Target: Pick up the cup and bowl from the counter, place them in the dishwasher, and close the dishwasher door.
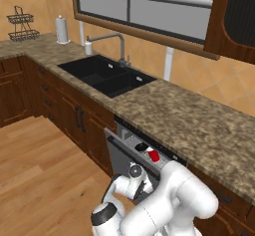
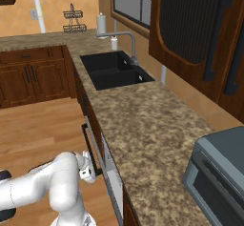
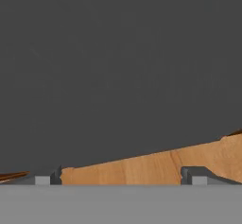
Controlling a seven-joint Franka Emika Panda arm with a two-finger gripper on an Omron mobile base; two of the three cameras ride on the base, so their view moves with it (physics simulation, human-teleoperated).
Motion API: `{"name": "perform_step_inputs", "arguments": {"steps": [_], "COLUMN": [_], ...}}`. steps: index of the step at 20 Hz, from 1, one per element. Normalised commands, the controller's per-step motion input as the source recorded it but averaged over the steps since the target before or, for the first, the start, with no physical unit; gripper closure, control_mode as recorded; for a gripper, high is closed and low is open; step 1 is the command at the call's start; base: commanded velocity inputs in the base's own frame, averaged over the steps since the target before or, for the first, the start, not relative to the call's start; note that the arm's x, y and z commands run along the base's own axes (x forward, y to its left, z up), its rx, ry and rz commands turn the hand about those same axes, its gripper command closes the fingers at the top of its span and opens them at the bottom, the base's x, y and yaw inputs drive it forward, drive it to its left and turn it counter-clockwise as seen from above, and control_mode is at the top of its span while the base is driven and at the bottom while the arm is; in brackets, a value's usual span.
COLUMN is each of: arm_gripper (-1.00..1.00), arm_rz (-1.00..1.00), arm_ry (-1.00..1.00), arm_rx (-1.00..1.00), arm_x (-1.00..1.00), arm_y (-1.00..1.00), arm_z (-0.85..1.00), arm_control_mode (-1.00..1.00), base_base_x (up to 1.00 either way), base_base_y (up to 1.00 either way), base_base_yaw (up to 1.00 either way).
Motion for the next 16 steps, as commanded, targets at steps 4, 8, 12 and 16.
{"name": "perform_step_inputs", "arguments": {"steps": [4,8,12,16], "arm_gripper": [-1.0,-1.0,-1.0,-1.0], "arm_rz": [0.0,0.03,0.09,0.08], "arm_ry": [0.0,0.0,0.0,0.0], "arm_rx": [0.09,-0.05,-0.22,-0.25], "arm_x": [1.0,1.0,1.0,1.0], "arm_y": [-1.0,-1.0,-1.0,-1.0], "arm_z": [-0.1,-0.34,-0.59,-0.64], "arm_control_mode": [-1.0,-1.0,-1.0,-1.0], "base_base_x": [0.0,0.0,0.0,0.0], "base_base_y": [0.0,0.0,0.0,0.0], "base_base_yaw": [0.0,0.0,0.0,0.0]}}
